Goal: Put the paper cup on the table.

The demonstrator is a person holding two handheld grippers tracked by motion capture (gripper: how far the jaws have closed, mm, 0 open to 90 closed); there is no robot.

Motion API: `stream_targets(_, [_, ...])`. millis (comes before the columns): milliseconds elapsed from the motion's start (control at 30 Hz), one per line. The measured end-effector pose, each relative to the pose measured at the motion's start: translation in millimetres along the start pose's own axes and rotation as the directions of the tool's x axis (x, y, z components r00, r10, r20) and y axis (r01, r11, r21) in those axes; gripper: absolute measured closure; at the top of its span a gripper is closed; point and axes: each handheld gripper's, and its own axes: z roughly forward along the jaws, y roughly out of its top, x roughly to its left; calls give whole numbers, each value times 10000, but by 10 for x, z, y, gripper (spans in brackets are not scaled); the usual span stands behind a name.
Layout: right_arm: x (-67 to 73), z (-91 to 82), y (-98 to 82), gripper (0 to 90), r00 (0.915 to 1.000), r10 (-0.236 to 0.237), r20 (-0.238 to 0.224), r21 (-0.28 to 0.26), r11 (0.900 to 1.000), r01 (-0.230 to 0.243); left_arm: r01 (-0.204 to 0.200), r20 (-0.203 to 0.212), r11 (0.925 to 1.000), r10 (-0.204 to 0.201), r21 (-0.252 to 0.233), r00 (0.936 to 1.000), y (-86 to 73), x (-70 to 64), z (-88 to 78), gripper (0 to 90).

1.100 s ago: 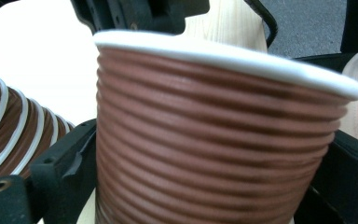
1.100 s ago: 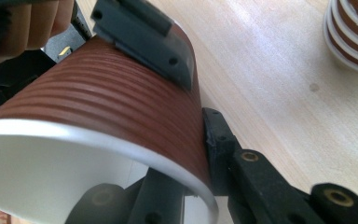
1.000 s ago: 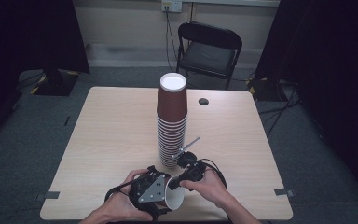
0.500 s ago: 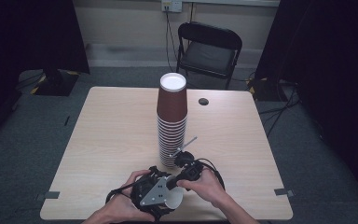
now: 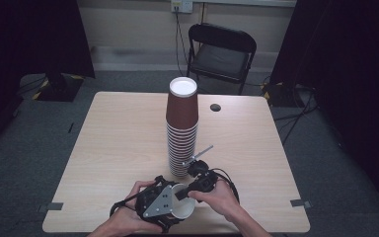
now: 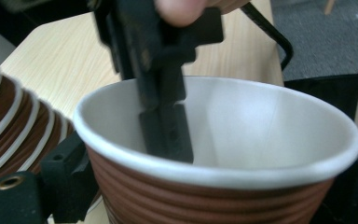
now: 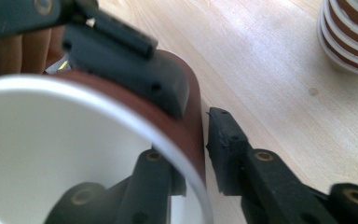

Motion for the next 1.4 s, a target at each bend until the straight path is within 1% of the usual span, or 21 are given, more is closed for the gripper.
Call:
stream_targets(33, [4,-7,-3,752,10000,-8,-3,-31,10000,8,80,-96,10000,-80,-27,9999,-22,19,-10,94])
stream_targets(200, [10,-48,-31,738,10000,-71,31,-473,9989,72,528,-170,9985,-530,-149,9984,-74,47,-49,94])
stream_targets(233, [12,-57,-35,733,10000,-74,61,-510,9987,77,528,-170,9985,-530,-149,9984,-74,47,-49,94])
stream_targets(400, [30,-125,-72,710,9998,-177,61,-1086,9939,182,954,-370,9945,-970,-426,9946,-125,78,-95,94])
stream_targets(533, [27,-181,-112,708,9995,-266,180,-1539,9877,291,1221,-493,9914,-1245,-480,9910,-170,107,-120,95])
stream_targets(633, [28,-224,-145,701,9992,-351,181,-1917,9807,379,1520,-560,9863,-1556,-635,9862,-204,132,-146,95])
stream_targets(667, [29,-240,-158,701,9991,-386,195,-2074,9774,418,1520,-560,9863,-1556,-635,9862,-204,132,-146,95])
stream_targets(700, [27,-255,-169,697,9991,-389,183,-2261,9732,421,1661,-655,9838,-1705,-674,9832,-225,147,-164,96])
stream_targets(733, [27,-255,-169,697,9991,-389,183,-2261,9732,421,1661,-655,9838,-1705,-674,9832,-225,147,-164,96])
stream_targets(767, [27,-291,-193,691,9989,-421,216,-2570,9653,462,1783,-724,9811,-1837,-754,9803,-244,167,-188,96])
stream_targets(833, [24,-313,-210,672,9988,-429,249,-2788,9592,481,1991,-675,9763,-2050,-846,9764,-261,185,-210,97])
stream_targets(900, [22,-333,-231,661,9987,-451,256,-3022,9519,507,2274,-637,9690,-2340,-967,9701,-282,198,-230,97])
stream_targets(933, [22,-339,-248,659,9982,-452,385,-3132,9481,550,2352,-679,9668,-2425,-997,9678,-291,200,-239,97])
stream_targets(967, [13,-344,-261,657,9985,-425,343,-3251,9443,514,2352,-679,9668,-2425,-997,9678,-291,200,-239,97])
stream_targets(1000, [0,-352,-275,657,9989,-420,218,-3414,9387,469,2417,-719,9650,-2494,-1012,9657,-309,211,-259,98])
stream_targets(1100, [-30,-373,-308,652,9987,-378,341,-3631,9305,476,2527,-815,9612,-2622,-1106,9616,-325,234,-292,97])
stream_targets(1133, [-43,-387,-322,652,9988,-360,322,-3665,9293,453,2643,-816,9566,-2751,-1224,9579,-327,235,-300,98])
stream_targets(1167, [-50,-401,-336,658,9987,-327,387,-3735,9265,448,2732,-840,9536,-2847,-1264,9549,-329,238,-314,98])
stream_targets(1200, [-59,-416,-351,677,9985,-373,402,-3789,9241,497,2738,-894,9531,-2861,-1290,9540,-333,244,-325,98])
stream_targets(1233, [-67,-426,-362,673,9984,-411,399,-3805,9232,532,2853,-922,9488,-2988,-1352,9499,-341,247,-338,98])
stream_targets(1400, [-136,-507,-460,654,9973,-291,668,-4167,9074,544,3185,-1048,9346,-3366,-1584,9358,-369,268,-392,97])
